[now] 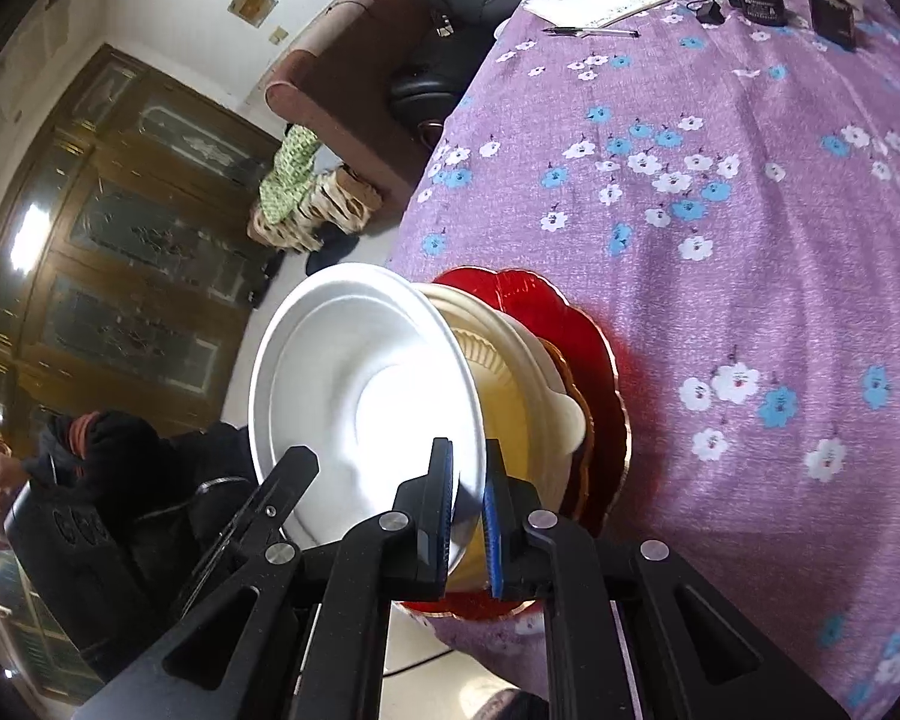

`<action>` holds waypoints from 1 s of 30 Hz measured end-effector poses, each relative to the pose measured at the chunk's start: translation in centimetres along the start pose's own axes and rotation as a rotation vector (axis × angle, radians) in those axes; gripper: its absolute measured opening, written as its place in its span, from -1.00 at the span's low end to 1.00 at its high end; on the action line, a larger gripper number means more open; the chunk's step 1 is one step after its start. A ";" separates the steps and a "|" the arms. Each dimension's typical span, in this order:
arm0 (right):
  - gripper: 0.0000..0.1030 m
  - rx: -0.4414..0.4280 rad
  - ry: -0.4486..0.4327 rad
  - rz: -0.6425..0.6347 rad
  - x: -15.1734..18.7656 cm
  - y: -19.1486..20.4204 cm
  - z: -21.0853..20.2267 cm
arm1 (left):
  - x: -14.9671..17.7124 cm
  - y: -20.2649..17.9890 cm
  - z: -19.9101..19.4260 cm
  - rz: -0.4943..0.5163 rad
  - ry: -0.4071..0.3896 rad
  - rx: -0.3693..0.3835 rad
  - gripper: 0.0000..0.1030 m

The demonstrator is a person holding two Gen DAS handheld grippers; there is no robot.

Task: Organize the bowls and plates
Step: 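Lower the white bowl into the beige bowl on the stack, then open both tools and release the white bowl on the stack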

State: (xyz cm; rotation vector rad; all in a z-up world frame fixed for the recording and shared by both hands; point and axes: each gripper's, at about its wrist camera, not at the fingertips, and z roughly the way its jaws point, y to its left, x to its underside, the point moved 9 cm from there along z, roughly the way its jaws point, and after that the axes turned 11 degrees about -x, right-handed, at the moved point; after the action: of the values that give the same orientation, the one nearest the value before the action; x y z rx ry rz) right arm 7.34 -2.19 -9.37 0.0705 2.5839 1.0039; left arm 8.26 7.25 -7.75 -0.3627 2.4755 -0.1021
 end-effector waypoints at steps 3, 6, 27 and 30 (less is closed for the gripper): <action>-0.80 0.030 0.030 -0.006 0.3 -0.3 -0.6 | 0.8 -0.4 0.0 0.026 0.045 0.017 -0.80; -0.80 0.031 0.060 0.010 0.5 -0.7 -0.7 | 1.3 -0.5 0.2 0.036 0.070 0.008 -0.78; -0.75 0.025 0.041 -0.008 -1.0 -0.3 0.6 | 1.6 0.1 1.2 0.115 0.158 -0.090 -0.67; -0.73 0.028 0.022 -0.025 -1.4 -0.2 0.5 | 1.5 0.0 0.9 0.145 0.147 -0.123 -0.66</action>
State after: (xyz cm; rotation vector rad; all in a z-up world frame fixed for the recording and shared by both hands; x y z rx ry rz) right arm 8.86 -2.25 -9.34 0.0349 2.6127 0.9651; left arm 7.68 6.86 -9.33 -0.2332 2.6519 0.0872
